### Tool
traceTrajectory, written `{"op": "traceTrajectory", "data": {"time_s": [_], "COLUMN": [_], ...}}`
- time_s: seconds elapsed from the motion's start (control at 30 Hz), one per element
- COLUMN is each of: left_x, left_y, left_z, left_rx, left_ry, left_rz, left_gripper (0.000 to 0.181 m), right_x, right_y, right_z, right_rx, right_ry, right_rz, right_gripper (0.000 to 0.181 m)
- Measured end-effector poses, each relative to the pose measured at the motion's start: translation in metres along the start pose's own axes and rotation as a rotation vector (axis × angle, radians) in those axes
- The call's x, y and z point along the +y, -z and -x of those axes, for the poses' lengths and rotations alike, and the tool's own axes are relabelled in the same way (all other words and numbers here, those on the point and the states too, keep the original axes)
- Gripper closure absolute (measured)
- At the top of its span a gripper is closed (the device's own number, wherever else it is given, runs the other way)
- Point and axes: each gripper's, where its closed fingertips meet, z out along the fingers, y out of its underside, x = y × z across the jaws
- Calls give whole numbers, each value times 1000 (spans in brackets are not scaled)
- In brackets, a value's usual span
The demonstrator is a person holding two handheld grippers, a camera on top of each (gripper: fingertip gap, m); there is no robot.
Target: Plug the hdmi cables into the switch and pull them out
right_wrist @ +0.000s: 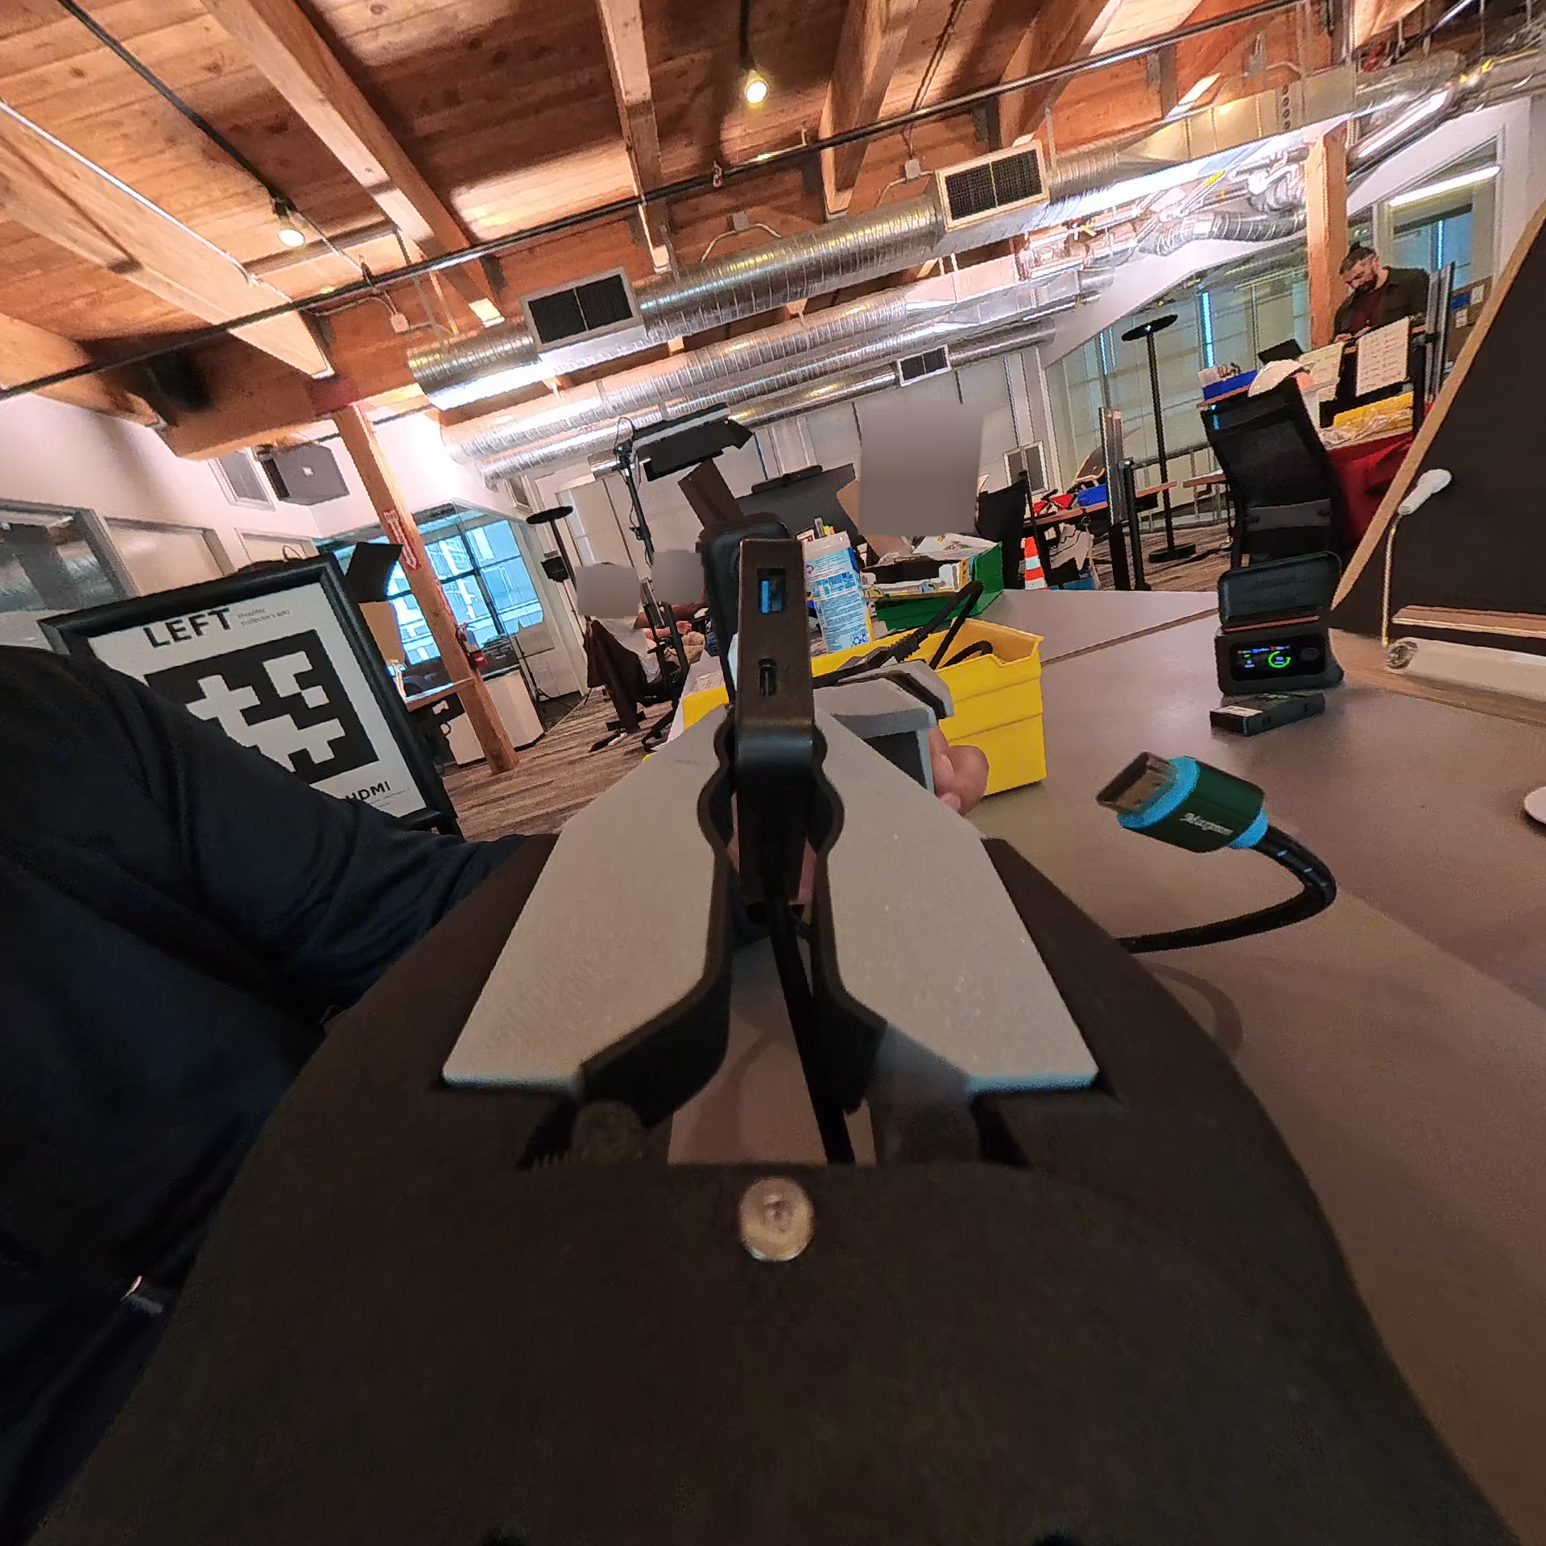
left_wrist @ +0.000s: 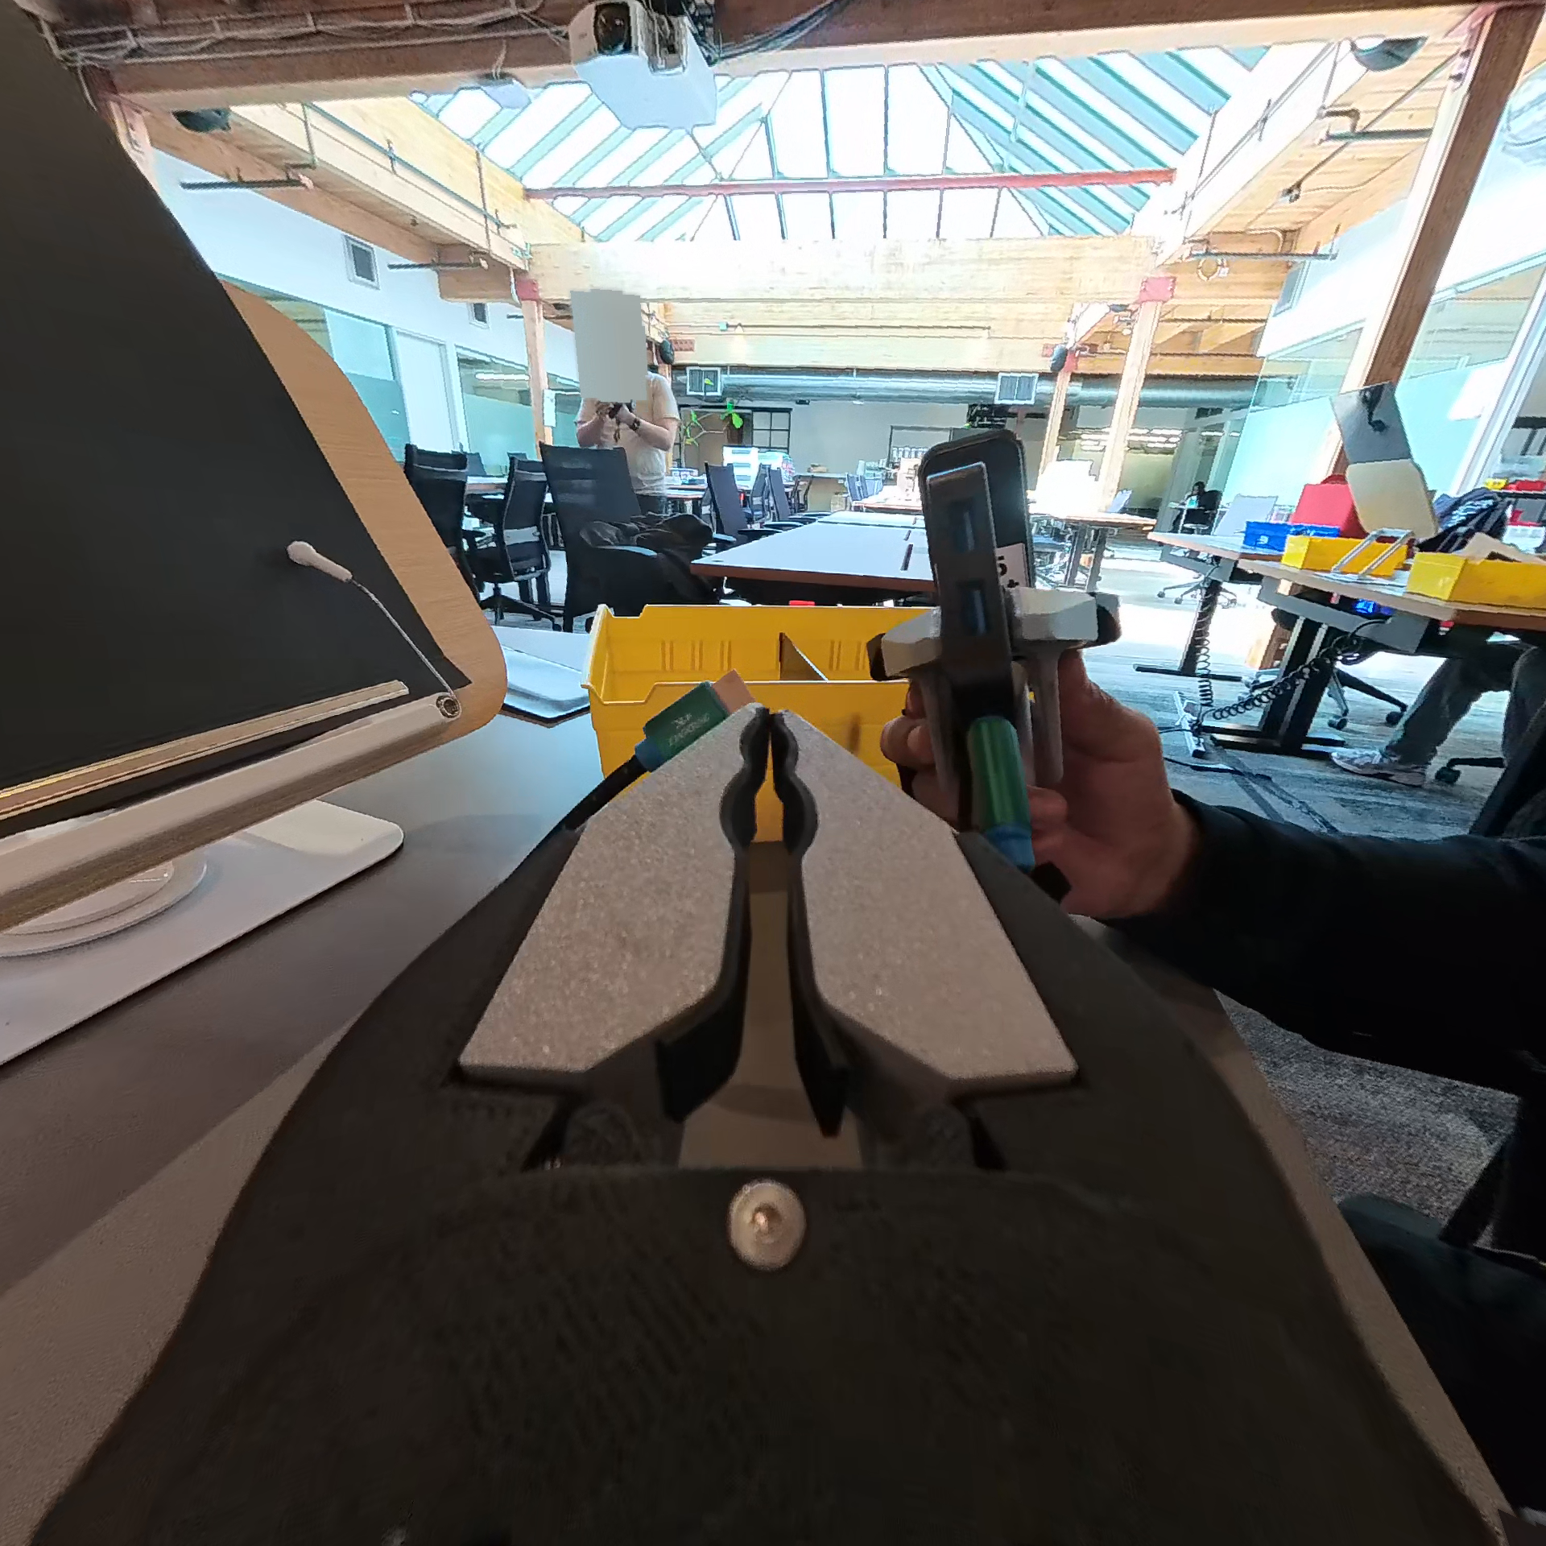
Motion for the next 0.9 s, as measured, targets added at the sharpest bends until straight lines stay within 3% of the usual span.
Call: {"op": "traceTrajectory", "data": {"time_s": [0.37,0.47,0.63,0.77,0.9], "left_x": [-4,-8,-4,-3,-3], "left_y": [1,4,12,18,27], "left_z": [-8,-20,-3,-17,-27], "left_rx": [38,97,-104,-196,-275], "left_ry": [-22,-59,-284,-465,-706], "left_rz": [-11,-2,91,168,305], "left_gripper": [181,171,157,149,144], "right_x": [2,2,6,9,-8], "right_y": [-2,-2,-3,1,2], "right_z": [0,0,-3,-16,7], "right_rx": [-3,-5,-1,81,11], "right_ry": [-5,-8,-30,-160,-258], "right_rz": [8,13,35,95,129], "right_gripper": [171,171,170,170,170]}}
